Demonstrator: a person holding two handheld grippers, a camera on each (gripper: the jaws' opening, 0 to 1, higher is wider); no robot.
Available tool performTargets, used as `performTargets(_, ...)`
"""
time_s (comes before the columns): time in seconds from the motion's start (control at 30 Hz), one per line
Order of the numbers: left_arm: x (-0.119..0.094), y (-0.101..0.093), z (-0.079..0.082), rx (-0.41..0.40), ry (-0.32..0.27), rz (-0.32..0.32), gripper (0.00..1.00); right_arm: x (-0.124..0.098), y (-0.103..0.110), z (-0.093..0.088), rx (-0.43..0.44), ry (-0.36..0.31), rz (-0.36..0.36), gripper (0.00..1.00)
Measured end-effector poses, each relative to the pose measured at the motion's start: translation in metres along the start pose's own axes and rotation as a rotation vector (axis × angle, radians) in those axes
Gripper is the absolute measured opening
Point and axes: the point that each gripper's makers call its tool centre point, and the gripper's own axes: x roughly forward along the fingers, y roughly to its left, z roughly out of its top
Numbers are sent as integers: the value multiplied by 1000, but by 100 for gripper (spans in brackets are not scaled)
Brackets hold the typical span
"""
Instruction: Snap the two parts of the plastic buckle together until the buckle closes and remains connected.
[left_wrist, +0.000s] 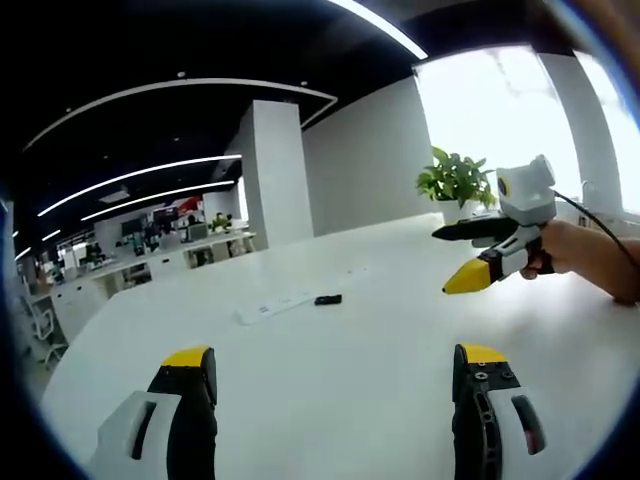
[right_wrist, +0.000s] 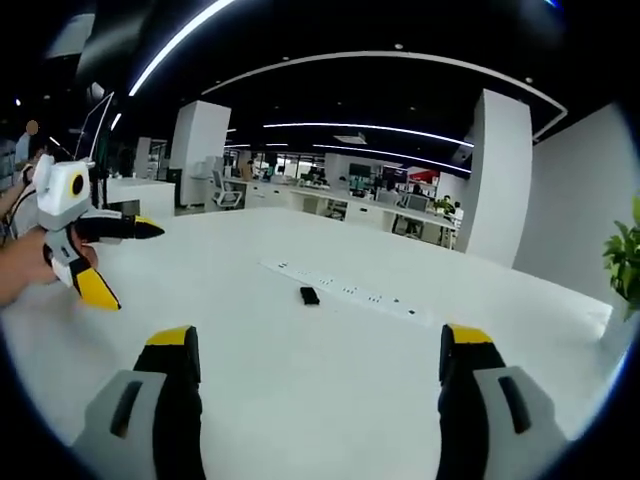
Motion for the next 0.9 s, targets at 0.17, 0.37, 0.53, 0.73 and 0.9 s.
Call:
performTargets(0.17,1,5,0,3,2,11,100,-8,6,2,-6,-6,8,100)
performTargets(0.37,-3,7,-1,9,5,20,100,-21,12,6,-12,-16,12,100)
performTargets(0.53,-1,11,0,14,7,31,100,-32,14,4,-9,-20,15,100)
performTargets(0.73,1,13,2,23,6,45,100,-48,20,3,30,-48,23,100)
performTargets(0.9,3,12,5,24,-3,45,100,-50,15,-4,38,-48,12,99)
